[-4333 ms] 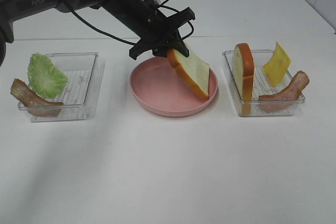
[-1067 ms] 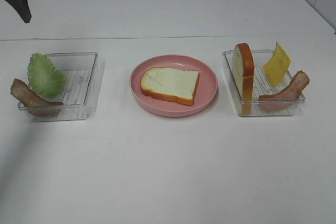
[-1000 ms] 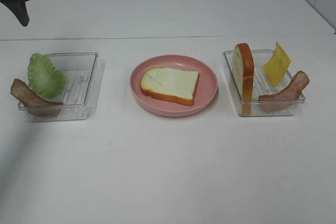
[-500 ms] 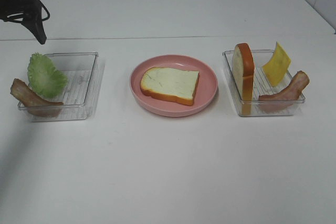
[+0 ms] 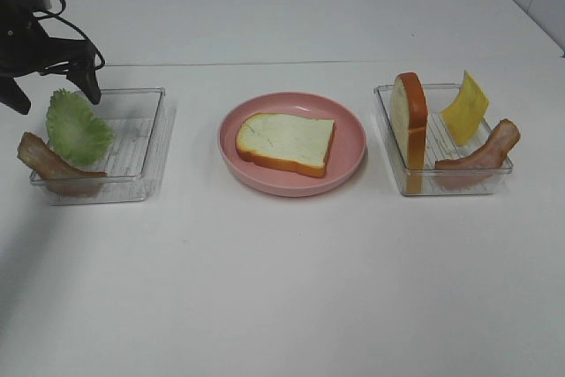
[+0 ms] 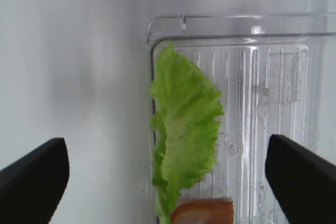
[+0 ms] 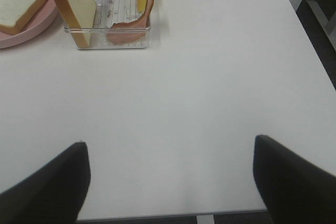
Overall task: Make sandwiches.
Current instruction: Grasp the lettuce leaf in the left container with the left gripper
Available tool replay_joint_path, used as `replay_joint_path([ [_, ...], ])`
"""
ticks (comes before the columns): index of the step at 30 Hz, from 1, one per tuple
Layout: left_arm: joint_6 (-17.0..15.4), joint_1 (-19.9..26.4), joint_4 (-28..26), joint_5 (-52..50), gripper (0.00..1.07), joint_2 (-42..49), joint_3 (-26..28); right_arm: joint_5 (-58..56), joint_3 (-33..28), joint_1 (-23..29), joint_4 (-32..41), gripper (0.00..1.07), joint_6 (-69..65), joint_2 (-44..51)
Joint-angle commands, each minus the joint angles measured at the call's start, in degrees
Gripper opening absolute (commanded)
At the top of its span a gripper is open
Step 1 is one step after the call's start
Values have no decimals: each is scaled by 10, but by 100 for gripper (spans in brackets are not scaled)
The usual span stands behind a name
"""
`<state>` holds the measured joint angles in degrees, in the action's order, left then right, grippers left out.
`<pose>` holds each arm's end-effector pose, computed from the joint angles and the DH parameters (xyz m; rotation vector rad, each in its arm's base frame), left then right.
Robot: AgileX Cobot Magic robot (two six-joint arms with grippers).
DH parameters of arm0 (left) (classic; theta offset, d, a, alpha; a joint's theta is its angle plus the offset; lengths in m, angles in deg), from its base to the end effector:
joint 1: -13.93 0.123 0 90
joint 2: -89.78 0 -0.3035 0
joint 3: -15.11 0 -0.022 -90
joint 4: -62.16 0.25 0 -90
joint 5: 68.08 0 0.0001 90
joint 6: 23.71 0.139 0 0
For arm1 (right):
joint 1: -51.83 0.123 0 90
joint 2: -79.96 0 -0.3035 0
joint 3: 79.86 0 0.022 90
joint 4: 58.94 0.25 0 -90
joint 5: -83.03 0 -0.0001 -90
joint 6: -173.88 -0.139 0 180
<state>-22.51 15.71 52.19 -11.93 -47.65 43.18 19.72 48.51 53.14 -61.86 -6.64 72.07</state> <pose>0.5023 -0.0044 0.1332 -0.1278 2.8747 -0.2165 0.0205 -0.0059 0.2351 -0.0127 2.1429 -0.0435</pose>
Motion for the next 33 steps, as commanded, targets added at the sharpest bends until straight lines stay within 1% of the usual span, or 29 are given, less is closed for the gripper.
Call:
replay_joint_path([
  [1, 2, -1, -6, -9, 90, -6, -1, 3, -2, -3, 0, 83, 5, -2],
  [4, 1, -1, -6, -7, 85, -14, -1, 3, -2, -3, 0, 83, 5, -2],
  [5, 1, -1, -6, -7, 85, -14, -1, 3, -2, -3, 0, 83, 5, -2],
  [6, -1, -1, -6, -7, 80, -14, -1, 3, -2, -3, 0, 83, 5, -2],
  [7, -1, -1, -6, -7, 80, -14, -1, 3, -2, -3, 0, 83, 5, -2],
  [8, -1, -1, -6, -8, 75, -14, -1, 3, -2, -3, 0, 83, 5, -2],
  [9, -1, -1, -6, -9, 65, -14, -1, 3, -2, -3, 0, 83, 5, -2],
  [10, -1, -1, -6, -9, 65, -14, -1, 3, -2, -3, 0, 83, 5, -2],
  [11, -1, -1, -6, -9, 58, -14, -1, 3, -2, -3, 0, 83, 5, -2],
  [12, -1, -1, -6, -11, 43, -14, -1, 3, -2, -3, 0, 83, 5, -2],
  [13, -1, -1, -6, -11, 43, -14, -1, 3, -2, -3, 0, 83, 5, -2],
  [14, -1, -1, -6, -11, 35, -14, -1, 3, -2, -3, 0, 83, 5, -2],
  [15, -1, -1, -6, -13, 23, -14, -1, 3, -2, -3, 0, 83, 5, -2],
  [16, -1, -1, -6, -13, 23, -14, -1, 3, -2, -3, 0, 83, 5, -2],
  [17, -1, -1, -6, -14, 13, -14, -1, 3, -2, -3, 0, 83, 5, -2],
  [18, -1, -1, -6, -14, 13, -14, -1, 3, -2, -3, 0, 83, 5, -2],
  [19, -1, -1, -6, -14, 8, -14, -1, 3, -2, -3, 0, 83, 5, -2],
  [20, -1, -1, -6, -14, 1, -14, -1, 3, -2, -3, 0, 83, 5, -2],
  [31, -5, -1, -6, -14, 0, -7, -1, 3, -2, -3, 0, 83, 5, -2],
  [33, -5, -1, -15, -14, 0, 2, -1, 3, -2, -3, 0, 83, 5, -2],
])
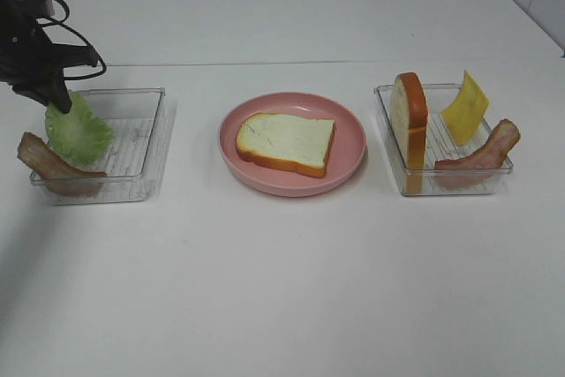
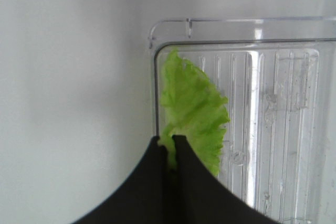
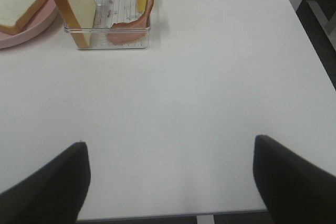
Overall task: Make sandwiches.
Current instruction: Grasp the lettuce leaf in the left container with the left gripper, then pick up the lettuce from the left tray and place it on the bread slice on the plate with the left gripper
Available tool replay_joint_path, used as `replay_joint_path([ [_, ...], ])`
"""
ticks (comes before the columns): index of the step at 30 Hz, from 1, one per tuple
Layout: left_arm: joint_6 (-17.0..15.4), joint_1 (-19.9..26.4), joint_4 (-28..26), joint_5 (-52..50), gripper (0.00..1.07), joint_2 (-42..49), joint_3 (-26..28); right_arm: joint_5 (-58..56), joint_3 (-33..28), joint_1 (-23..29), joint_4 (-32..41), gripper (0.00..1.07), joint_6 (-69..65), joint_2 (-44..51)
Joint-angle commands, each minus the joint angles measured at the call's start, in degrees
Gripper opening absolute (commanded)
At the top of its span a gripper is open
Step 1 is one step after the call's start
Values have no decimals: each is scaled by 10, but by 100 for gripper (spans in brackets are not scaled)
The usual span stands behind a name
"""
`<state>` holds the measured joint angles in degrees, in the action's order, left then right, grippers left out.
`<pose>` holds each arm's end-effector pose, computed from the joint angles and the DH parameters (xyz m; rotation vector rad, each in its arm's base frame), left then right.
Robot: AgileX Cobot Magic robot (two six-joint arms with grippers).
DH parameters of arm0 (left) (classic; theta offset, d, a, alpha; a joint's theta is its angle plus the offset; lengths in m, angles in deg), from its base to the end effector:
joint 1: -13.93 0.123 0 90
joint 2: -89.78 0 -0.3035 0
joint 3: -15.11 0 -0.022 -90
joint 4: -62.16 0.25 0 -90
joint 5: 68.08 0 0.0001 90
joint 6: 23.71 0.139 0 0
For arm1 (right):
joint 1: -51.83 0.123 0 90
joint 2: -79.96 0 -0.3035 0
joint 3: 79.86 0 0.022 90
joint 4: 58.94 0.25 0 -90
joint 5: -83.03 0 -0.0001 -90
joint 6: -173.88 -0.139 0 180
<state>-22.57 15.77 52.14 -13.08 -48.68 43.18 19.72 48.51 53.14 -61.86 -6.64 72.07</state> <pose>0.5051 -0.0036 0.1249 -0.1356 2.8724 -0.2152 0.0205 -0.0059 0.2351 -0.0127 2.1429 -0.0435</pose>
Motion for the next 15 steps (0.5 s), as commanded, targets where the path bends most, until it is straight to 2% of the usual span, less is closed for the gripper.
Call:
replay_joint_path([
  [1, -4, -2, -15, -2, 0, 12, -1, 3, -2, -3, 0, 83, 5, -2],
  [9, -4, -11, -50, 5, 0, 41, 19, 3, -2, -3, 0, 83, 5, -2],
  [14, -4, -41, -61, 24, 0, 49, 72, 3, -2, -3, 0, 83, 5, -2],
  [15, -6, -58, -70, 30, 0, 49, 99, 3, -2, -3, 0, 83, 5, -2],
])
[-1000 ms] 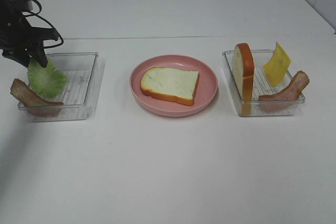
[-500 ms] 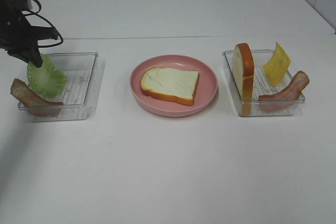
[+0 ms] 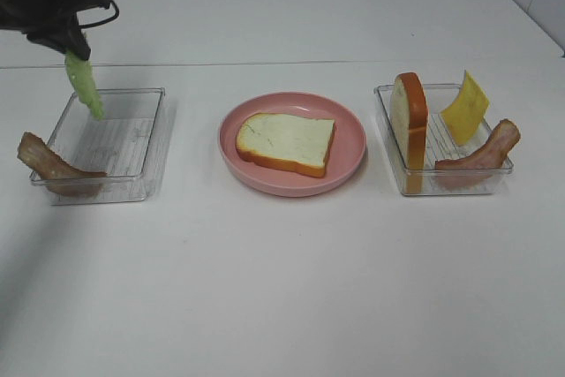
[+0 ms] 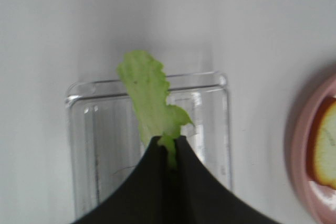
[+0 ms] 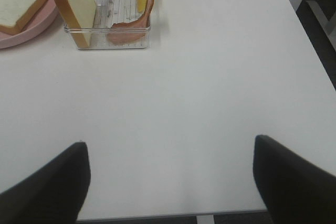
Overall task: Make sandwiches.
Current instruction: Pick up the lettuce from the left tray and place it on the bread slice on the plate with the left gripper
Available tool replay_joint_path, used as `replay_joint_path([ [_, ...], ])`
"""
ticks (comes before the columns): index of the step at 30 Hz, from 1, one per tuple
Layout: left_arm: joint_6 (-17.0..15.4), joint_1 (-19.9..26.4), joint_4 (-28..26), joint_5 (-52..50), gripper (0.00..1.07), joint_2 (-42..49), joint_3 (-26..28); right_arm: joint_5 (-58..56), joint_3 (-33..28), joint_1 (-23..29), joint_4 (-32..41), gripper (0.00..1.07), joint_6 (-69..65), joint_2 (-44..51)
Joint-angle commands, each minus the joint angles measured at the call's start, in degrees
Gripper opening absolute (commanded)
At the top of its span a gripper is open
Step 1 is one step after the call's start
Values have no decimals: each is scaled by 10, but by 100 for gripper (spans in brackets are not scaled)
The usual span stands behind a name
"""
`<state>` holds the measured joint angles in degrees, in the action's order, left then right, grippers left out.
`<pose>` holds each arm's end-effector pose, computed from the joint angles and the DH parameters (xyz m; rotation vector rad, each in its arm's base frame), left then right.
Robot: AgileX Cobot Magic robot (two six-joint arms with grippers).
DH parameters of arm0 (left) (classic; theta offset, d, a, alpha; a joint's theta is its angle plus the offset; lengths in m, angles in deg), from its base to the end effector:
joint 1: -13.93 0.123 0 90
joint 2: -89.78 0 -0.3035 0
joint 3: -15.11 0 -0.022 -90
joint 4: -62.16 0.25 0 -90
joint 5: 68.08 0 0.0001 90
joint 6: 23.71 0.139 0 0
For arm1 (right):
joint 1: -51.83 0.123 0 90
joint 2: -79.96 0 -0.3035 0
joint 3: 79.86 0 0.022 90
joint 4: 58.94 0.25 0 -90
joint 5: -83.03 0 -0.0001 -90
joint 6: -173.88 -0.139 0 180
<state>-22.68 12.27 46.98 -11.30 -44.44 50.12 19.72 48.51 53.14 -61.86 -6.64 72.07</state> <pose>0.5180 -0.0455 0.1992 -0.0697 2.7047 -0.3463 0.0205 -0.0059 0.2351 -0.0127 2.1429 -0.0435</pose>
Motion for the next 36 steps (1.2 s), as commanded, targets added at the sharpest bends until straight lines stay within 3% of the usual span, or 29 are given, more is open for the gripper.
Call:
replay_joint_path([
  [1, -15, -40, -18, 11, 0, 7, 50, 3, -2, -3, 0, 83, 5, -2],
  [8, -46, -94, -18, -13, 0, 7, 82, 3, -2, -3, 0, 83, 5, -2],
  [14, -77, -154, -61, -76, 0, -10, 83, 3, -2, -3, 0, 83, 5, -2],
  [27, -76, -233, -198, -151, 0, -75, 83, 3, -2, -3, 0, 83, 5, -2],
  [33, -26, -249, -315, -150, 0, -115, 83, 3, -2, -3, 0, 83, 5, -2],
  [36, -25, -249, -324, -137, 0, -124, 83, 3, -2, -3, 0, 83, 5, -2],
])
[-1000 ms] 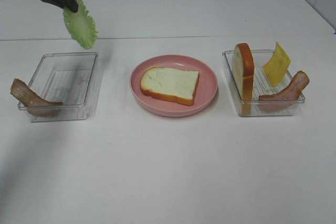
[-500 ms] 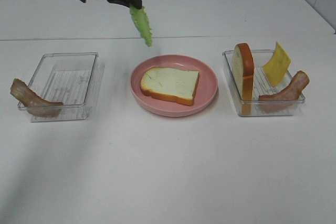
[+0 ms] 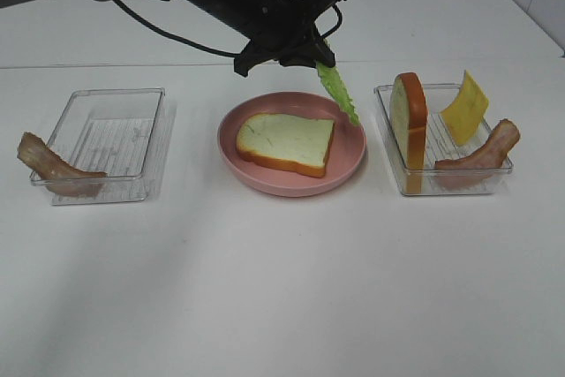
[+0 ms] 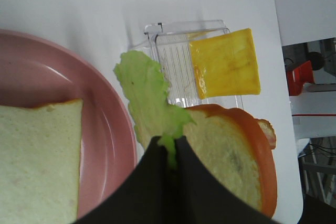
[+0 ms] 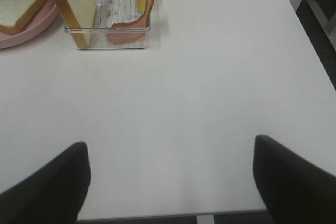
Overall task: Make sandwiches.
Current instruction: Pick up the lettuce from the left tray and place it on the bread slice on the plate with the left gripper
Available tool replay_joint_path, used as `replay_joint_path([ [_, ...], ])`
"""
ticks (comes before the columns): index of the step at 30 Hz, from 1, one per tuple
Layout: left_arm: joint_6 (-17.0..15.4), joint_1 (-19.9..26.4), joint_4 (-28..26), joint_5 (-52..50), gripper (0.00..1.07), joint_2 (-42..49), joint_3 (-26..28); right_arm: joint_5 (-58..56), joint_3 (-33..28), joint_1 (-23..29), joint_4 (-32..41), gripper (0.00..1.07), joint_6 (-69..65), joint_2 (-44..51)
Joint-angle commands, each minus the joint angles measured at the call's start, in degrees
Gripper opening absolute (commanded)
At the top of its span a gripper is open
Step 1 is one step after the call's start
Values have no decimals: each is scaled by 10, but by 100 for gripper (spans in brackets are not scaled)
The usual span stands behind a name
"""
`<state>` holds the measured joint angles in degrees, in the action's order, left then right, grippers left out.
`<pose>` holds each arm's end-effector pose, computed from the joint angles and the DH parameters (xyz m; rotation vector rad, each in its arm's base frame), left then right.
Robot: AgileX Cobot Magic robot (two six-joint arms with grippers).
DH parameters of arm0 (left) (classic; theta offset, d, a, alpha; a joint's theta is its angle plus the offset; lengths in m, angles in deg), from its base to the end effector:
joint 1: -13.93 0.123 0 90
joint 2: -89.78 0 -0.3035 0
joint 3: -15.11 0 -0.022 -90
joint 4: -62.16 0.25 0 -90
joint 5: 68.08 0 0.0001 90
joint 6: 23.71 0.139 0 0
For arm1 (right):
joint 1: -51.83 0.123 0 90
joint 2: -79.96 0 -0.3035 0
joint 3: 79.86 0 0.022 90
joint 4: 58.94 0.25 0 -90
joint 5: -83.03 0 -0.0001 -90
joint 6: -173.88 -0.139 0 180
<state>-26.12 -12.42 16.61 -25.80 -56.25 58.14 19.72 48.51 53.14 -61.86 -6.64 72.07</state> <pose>0.4951 -0.3198 0.1708 -0.0251 2.5425 -1.1053 0.0205 -0.0059 0.2351 -0.0127 2.1429 -0.0435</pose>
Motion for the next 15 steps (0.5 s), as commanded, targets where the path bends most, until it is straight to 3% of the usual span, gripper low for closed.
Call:
replay_joint_path([
  [1, 9, -2, -20, 8, 0, -6, 3, 3, -2, -3, 0, 83, 5, -2],
  [6, 5, -2, 18, 14, 0, -11, 3, 3, -2, -3, 0, 83, 5, -2],
  [15, -32, 0, 101, 81, 0, -18, 3, 3, -2, -3, 0, 83, 5, -2],
])
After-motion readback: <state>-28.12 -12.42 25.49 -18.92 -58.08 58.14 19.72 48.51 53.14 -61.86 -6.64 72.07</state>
